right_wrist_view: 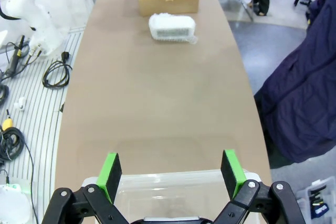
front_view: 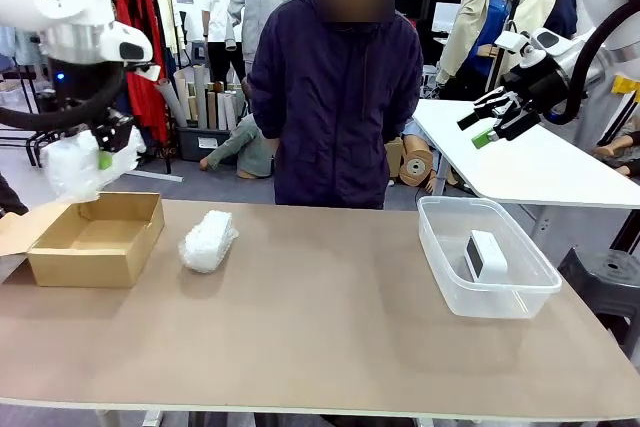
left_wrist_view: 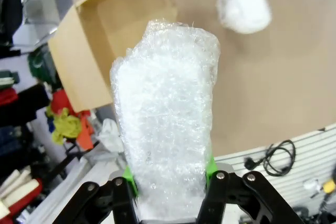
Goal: Separate and place wrapped and unwrapped clocks.
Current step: If the picked Digital clock is wrapped, place it in the Package Box ; if not, place it in the Organizing box.
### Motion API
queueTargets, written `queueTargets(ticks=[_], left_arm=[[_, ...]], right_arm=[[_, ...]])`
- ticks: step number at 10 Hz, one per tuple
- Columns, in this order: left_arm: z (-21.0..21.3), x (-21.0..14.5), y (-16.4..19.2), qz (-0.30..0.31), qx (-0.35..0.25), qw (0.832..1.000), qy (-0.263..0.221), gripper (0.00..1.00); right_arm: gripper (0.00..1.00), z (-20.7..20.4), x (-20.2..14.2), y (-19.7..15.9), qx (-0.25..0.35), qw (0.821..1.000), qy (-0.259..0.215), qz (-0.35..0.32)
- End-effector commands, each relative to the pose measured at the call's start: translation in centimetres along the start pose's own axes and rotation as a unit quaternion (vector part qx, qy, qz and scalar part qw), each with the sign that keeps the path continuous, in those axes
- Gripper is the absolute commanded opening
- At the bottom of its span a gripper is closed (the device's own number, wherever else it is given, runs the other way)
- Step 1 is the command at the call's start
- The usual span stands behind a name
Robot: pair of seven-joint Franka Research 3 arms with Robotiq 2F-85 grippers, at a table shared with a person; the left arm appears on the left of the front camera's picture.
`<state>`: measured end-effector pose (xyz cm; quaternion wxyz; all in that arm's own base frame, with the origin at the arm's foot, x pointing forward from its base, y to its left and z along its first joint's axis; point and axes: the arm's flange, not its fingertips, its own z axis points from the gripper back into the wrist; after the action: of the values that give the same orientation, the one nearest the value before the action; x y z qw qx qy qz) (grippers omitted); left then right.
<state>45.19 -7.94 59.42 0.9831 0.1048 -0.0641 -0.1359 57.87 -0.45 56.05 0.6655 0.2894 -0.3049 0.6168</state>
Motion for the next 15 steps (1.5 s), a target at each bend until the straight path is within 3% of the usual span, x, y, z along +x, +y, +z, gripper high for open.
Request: queueTargets(ticks=[1, 2, 3, 10, 11, 15], left_arm=[[-1.5, -1.1, 1.1, 0.036, 0.020, 0.999, -0.013, 0.00], [-1.8, -1.2, 0.9, 0.029, 0.015, 0.999, -0.039, 0.00], [-0.9, -0.5, 0.8, 0.015, 0.006, 1.000, 0.002, 0.00], [-1.3, -0.6, 0.5, 0.014, 0.006, 1.000, 0.003, 0.00], [-3.0, 1.0, 2.1, 0.040, 0.019, 0.999, 0.021, 0.00], [-7.0, 5.7, 8.0, 0.044, 0.033, 0.998, -0.030, 0.00]], right_arm=[[1.00, 0.0, 0.2, 0.3, 0.002, 1.000, 0.008, 0.004], [1.00, 0.0, 0.2, 0.3, 0.002, 1.000, 0.008, 0.004], [1.00, 0.0, 0.2, 0.3, 0.002, 1.000, 0.008, 0.004], [1.00, 0.0, 0.2, 0.3, 0.002, 1.000, 0.008, 0.004], [1.00, 0.0, 0.2, 0.3, 0.002, 1.000, 0.008, 0.004], [1.00, 0.0, 0.2, 0.3, 0.002, 1.000, 0.008, 0.004]])
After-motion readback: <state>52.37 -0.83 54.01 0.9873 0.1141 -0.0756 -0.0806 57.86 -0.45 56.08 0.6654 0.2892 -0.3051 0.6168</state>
